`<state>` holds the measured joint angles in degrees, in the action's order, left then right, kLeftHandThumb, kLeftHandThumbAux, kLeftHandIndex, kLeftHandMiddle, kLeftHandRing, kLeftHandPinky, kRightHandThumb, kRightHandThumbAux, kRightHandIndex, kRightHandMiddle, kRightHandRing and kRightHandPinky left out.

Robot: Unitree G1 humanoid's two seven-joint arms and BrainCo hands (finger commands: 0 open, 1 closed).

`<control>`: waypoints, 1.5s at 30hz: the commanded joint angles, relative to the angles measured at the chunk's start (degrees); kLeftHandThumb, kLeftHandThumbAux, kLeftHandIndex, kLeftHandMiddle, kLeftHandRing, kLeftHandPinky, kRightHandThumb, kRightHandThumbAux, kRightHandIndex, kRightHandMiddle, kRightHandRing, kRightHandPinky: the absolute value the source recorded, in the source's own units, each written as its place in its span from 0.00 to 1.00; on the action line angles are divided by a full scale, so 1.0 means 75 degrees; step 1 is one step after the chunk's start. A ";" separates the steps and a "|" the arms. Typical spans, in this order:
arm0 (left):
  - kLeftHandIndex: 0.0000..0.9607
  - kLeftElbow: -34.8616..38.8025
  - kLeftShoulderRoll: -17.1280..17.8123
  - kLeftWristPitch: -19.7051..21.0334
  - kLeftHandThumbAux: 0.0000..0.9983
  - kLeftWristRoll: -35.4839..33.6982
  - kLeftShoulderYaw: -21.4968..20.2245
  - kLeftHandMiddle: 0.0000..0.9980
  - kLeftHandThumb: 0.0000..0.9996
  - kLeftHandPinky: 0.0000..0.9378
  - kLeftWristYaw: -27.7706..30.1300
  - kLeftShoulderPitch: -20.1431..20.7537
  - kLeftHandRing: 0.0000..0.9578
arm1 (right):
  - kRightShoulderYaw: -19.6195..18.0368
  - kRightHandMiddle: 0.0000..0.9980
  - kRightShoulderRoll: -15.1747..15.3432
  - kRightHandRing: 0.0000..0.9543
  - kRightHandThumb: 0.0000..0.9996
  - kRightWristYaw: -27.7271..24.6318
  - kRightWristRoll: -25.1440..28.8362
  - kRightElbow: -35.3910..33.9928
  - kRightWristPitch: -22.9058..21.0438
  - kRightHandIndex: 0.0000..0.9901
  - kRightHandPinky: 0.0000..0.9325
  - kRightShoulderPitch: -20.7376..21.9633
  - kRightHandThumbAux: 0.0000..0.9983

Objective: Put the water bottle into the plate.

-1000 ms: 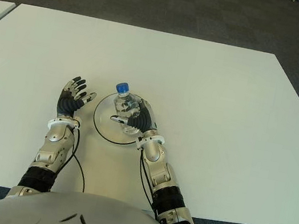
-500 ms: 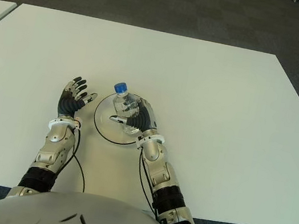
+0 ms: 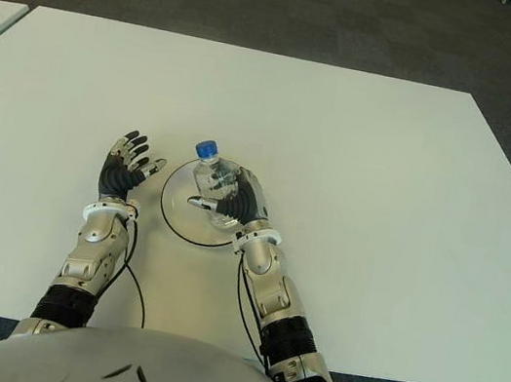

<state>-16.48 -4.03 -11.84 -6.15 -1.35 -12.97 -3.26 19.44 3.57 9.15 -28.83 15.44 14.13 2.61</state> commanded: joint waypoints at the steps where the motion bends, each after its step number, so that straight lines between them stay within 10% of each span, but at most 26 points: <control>1: 0.17 -0.0125 -0.0527 0.0000 1.00 0.0011 0.0045 0.19 0.10 0.20 -0.0072 -0.0046 0.17 | -0.0024 0.54 0.0002 0.91 0.86 0.0158 0.0066 0.0240 0.0132 0.41 0.93 0.0046 0.68; 15: 0.16 -0.0173 -0.0506 -0.0013 1.00 -0.0003 0.0041 0.18 0.07 0.19 -0.0042 -0.0040 0.16 | -0.0109 0.66 -0.0089 0.73 0.73 0.0610 0.0225 0.0859 0.0879 0.44 0.65 0.0250 0.72; 21: 0.16 -0.0169 -0.0503 -0.0015 1.00 0.0019 0.0051 0.18 0.07 0.19 -0.0063 -0.0045 0.17 | -0.0123 0.53 -0.0063 0.54 0.68 0.0717 0.0171 0.1047 0.0880 0.42 0.45 0.0320 0.74; 24: 0.17 -0.0172 -0.0502 -0.0016 1.00 0.0040 0.0050 0.18 0.07 0.20 -0.0090 -0.0047 0.17 | -0.0148 0.46 -0.0105 0.45 0.23 0.0638 0.0268 0.1027 0.0770 0.38 0.39 0.0295 0.84; 27: 0.17 -0.0173 -0.0506 -0.0007 1.00 0.0044 0.0045 0.19 0.07 0.20 -0.0105 -0.0047 0.17 | -0.0185 0.41 -0.0153 0.41 0.07 0.0565 0.0391 0.1008 0.0716 0.35 0.36 0.0265 0.87; 45: 0.17 -0.0168 -0.0497 0.0033 1.00 0.0015 0.0036 0.19 0.09 0.20 -0.0080 -0.0038 0.17 | -0.0389 0.20 -0.0404 0.21 0.00 0.0586 0.0603 0.0910 0.0320 0.21 0.24 0.0189 0.83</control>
<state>-16.85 -4.02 -12.35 -6.16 -1.33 -12.97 -3.26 16.80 0.83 13.15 -24.42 21.78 18.08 4.58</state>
